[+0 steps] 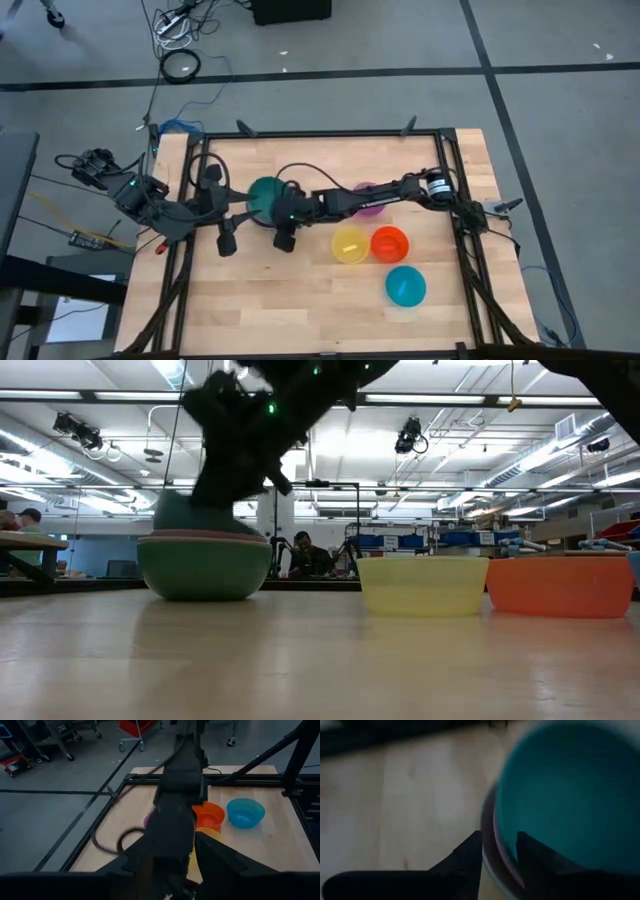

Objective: Nest bowls inside each other
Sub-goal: Stack the dark green bowl on top of the pink bowl, then stack the orange bowl on top of the dark green bowl

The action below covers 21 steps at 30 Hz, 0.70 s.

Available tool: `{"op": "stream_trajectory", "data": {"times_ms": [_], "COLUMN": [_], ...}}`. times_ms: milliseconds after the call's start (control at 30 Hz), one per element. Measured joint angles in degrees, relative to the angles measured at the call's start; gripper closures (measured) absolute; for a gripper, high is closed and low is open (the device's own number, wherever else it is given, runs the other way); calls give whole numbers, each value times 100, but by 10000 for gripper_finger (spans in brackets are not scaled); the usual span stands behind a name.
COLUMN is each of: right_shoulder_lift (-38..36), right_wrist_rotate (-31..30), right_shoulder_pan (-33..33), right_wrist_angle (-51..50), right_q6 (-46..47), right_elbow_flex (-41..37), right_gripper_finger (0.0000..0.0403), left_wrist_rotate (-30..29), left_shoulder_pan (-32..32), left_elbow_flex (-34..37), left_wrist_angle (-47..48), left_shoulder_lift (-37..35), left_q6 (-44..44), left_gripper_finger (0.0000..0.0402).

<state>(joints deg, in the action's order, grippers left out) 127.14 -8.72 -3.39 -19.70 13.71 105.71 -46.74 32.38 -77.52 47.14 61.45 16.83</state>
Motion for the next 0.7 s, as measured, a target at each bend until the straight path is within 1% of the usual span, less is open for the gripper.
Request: {"op": "stream_trajectory", "data": {"times_ms": [100,167,333,400,467,567,633,700], "right_shoulder_lift": [59,-31,-509,-707,-829,-846,-844,-844], "right_wrist_rotate": [-28,-118,-392,-684,-1028,-1068,-1081,-1373], "right_shoulder_pan": [-80,-122,-185,-211,-238,-241,-239,-244], "right_wrist_angle": [-67,13,29,25,262,640,515,46], "right_q6": [9,-43,-269,-420,-614,-715,-705,-613], "right_elbow_flex": [-6,-6,3,3,7,16,16,16], "right_gripper_finger": [303,308,312,311,312,318,322,326], "left_wrist_rotate": [0,0,0,0,0,-2,0,0], "left_shoulder_pan": [0,0,0,0,0,0,0,3], "left_elbow_flex": [0,0,0,0,0,0,0,0], "left_wrist_angle": [8,19,45,53,47,37,38,57], "left_shoulder_lift": [0,-1,0,0,-1,0,0,0], "left_q6": [12,12,14,14,14,16,35,88], "left_gripper_finger": [249,249,249,249,249,249,249,249]}}
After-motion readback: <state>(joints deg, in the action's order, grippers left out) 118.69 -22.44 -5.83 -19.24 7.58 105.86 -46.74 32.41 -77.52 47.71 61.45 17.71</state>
